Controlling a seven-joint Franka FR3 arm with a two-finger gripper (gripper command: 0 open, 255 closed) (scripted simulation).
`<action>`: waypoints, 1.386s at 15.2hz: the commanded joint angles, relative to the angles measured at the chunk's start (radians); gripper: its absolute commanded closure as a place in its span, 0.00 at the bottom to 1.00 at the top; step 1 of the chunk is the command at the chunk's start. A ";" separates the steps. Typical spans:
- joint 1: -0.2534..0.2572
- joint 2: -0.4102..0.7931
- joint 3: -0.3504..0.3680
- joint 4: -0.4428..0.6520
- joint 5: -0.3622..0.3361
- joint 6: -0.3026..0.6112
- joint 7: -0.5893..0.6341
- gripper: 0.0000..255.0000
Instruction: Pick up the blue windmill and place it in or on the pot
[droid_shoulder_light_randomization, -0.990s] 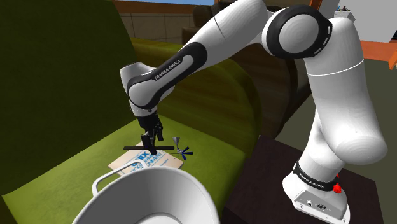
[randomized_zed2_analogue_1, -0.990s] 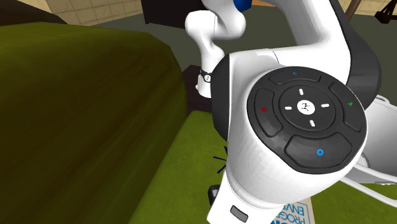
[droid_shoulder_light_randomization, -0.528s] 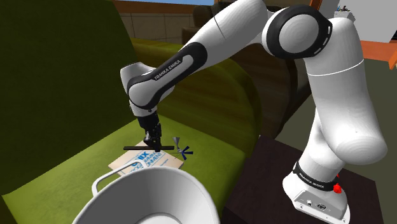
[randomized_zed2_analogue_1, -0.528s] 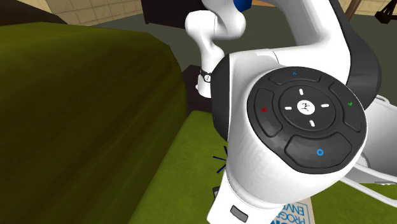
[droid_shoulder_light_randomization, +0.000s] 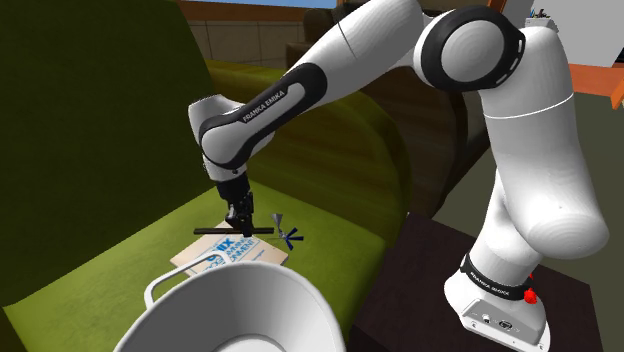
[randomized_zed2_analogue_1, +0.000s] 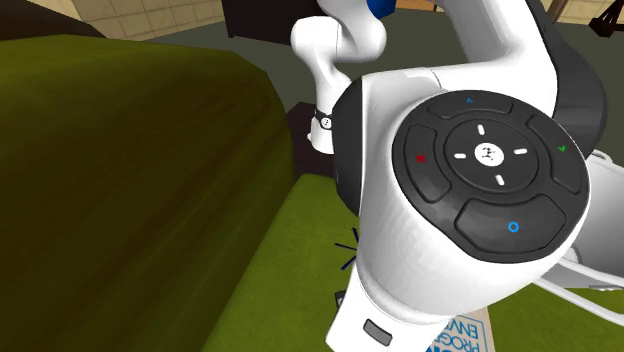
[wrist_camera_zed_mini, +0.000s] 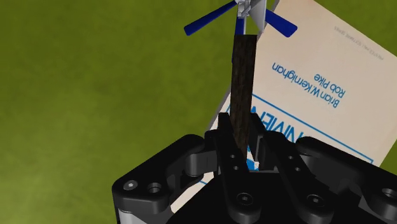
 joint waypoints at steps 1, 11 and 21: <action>-0.001 -0.011 0.001 0.007 0.001 -0.018 0.000 1.00; -0.004 -0.072 0.005 0.055 0.007 -0.126 0.005 1.00; -0.006 -0.115 0.007 0.128 0.012 -0.242 0.012 1.00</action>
